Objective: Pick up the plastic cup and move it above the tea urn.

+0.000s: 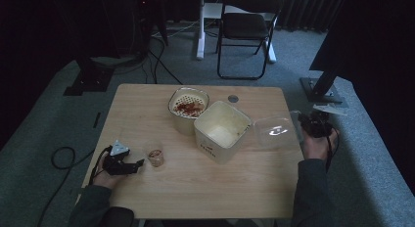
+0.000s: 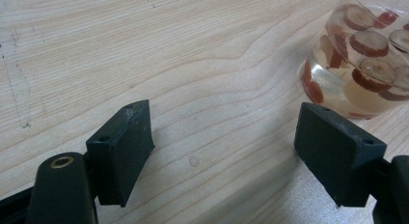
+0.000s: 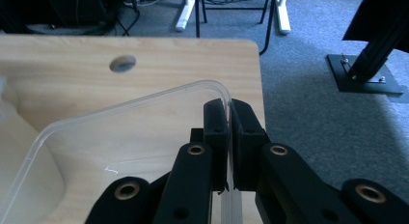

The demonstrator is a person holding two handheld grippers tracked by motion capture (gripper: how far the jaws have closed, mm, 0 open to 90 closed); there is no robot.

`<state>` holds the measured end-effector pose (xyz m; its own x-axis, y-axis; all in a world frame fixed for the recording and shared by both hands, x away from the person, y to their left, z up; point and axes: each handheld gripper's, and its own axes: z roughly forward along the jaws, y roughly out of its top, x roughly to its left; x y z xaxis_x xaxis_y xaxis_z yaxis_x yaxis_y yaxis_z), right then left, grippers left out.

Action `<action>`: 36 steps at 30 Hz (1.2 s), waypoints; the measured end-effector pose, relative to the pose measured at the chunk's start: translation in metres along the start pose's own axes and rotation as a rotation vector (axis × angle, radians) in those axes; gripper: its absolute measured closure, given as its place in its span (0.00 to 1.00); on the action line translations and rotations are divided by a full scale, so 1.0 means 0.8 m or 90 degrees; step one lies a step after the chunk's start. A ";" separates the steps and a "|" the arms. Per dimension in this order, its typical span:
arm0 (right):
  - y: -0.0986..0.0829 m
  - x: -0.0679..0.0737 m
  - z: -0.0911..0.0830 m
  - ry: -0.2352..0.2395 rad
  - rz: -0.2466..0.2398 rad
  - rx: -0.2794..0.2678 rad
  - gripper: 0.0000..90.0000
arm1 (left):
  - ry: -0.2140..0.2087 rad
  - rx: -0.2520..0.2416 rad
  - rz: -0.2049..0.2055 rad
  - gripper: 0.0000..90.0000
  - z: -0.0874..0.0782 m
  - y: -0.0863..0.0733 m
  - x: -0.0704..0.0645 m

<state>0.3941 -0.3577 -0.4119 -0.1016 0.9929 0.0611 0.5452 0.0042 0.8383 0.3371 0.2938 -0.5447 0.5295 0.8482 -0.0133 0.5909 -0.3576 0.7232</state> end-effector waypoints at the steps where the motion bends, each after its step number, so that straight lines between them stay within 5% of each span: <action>1: 0.007 0.000 0.002 -0.004 0.001 0.000 0.97 | 0.000 0.000 0.000 0.24 0.000 0.000 0.000; 13: 0.089 -0.005 -0.014 -0.035 0.003 -0.051 0.97 | 0.001 0.000 0.000 0.24 0.000 0.000 0.000; 20: 0.135 0.056 -0.030 0.027 -0.058 -0.083 0.97 | 0.002 0.000 0.002 0.24 0.000 0.000 0.000; 24: 0.141 0.088 -0.025 0.066 -0.082 -0.081 0.97 | 0.001 -0.001 0.000 0.24 0.000 0.000 0.000; 27: 0.142 0.129 -0.020 0.103 -0.118 -0.073 0.97 | -0.001 -0.002 -0.001 0.24 0.000 0.000 0.001; 32: 0.141 0.165 -0.014 0.145 -0.142 -0.063 0.96 | -0.001 -0.002 -0.002 0.24 0.000 0.000 0.001; 36: 0.138 0.181 -0.010 0.190 -0.166 -0.059 0.72 | -0.001 -0.003 -0.003 0.24 0.000 0.000 0.001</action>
<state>0.4331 -0.2145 -0.3059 -0.4708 0.8821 -0.0165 0.3931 0.2265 0.8911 0.3372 0.2944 -0.5447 0.5282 0.8489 -0.0179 0.5907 -0.3522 0.7260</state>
